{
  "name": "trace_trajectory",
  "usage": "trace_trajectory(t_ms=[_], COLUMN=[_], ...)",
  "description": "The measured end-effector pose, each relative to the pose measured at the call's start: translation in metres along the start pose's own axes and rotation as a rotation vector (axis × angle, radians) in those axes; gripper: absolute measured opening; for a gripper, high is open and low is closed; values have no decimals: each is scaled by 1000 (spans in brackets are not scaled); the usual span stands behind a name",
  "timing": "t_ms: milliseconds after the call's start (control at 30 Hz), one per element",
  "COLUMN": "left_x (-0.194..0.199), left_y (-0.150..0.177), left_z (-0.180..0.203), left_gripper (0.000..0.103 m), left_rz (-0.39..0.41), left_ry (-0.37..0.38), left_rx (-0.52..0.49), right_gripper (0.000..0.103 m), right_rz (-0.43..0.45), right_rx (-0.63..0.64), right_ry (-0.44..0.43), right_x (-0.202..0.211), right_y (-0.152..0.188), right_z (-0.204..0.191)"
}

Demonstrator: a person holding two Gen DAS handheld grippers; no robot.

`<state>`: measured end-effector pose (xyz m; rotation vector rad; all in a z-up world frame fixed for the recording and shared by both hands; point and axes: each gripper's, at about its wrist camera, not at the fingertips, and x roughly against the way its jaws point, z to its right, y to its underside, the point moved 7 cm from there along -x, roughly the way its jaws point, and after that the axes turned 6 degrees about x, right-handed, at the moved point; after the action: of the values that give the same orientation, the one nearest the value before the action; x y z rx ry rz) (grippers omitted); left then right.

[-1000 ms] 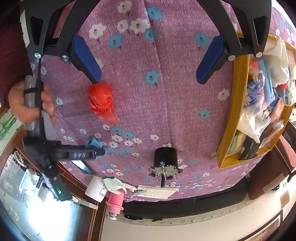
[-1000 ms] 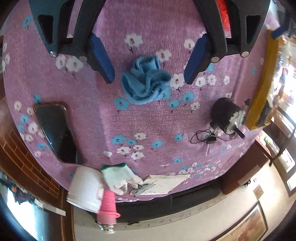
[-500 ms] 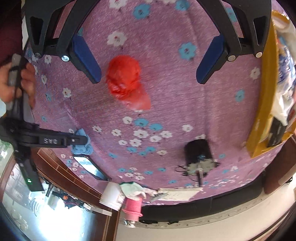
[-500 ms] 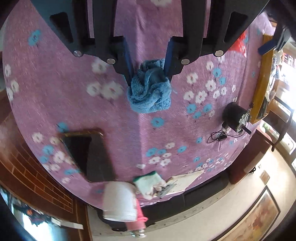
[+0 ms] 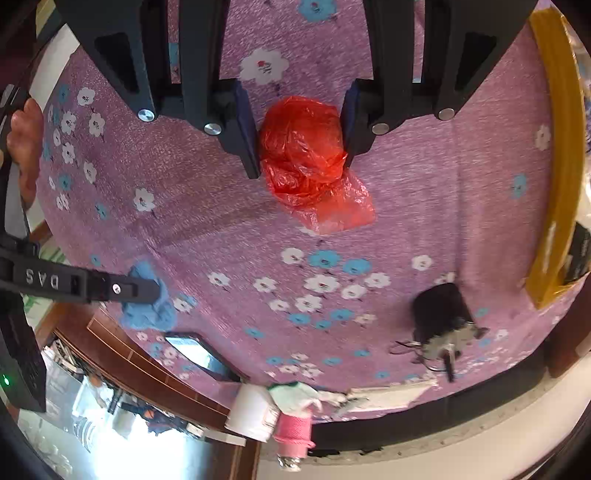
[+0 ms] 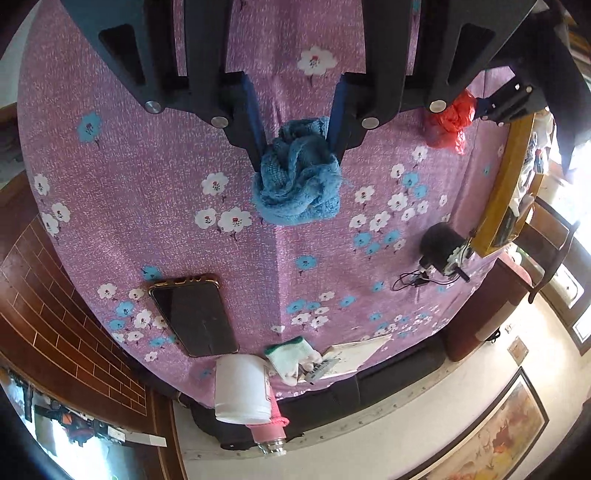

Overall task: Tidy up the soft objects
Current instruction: 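Grasp the blue knit cloth with right tool while left tool grasps the red bag, then carry the red bag and blue cloth over the yellow tray and open both tools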

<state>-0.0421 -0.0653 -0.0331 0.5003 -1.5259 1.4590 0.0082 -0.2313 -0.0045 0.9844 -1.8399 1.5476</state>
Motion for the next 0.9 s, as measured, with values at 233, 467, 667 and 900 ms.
trace_trajectory(t_ms=[233, 467, 667, 900], left_x=[28, 54, 71, 97], left_y=[1, 6, 10, 18], left_z=[2, 4, -3, -23], left_gripper=[38, 38, 38, 38], left_rz=[62, 108, 140, 190], left_ry=[-19, -3, 9, 13], left_rx=[-14, -21, 1, 38], right_gripper=[35, 35, 35, 35], right_rz=[16, 41, 52, 59], right_rx=[32, 95, 134, 183], right_ry=[-4, 10, 13, 9], right_x=[12, 31, 43, 52], right_y=[4, 9, 13, 19], right_z=[-13, -35, -55, -84])
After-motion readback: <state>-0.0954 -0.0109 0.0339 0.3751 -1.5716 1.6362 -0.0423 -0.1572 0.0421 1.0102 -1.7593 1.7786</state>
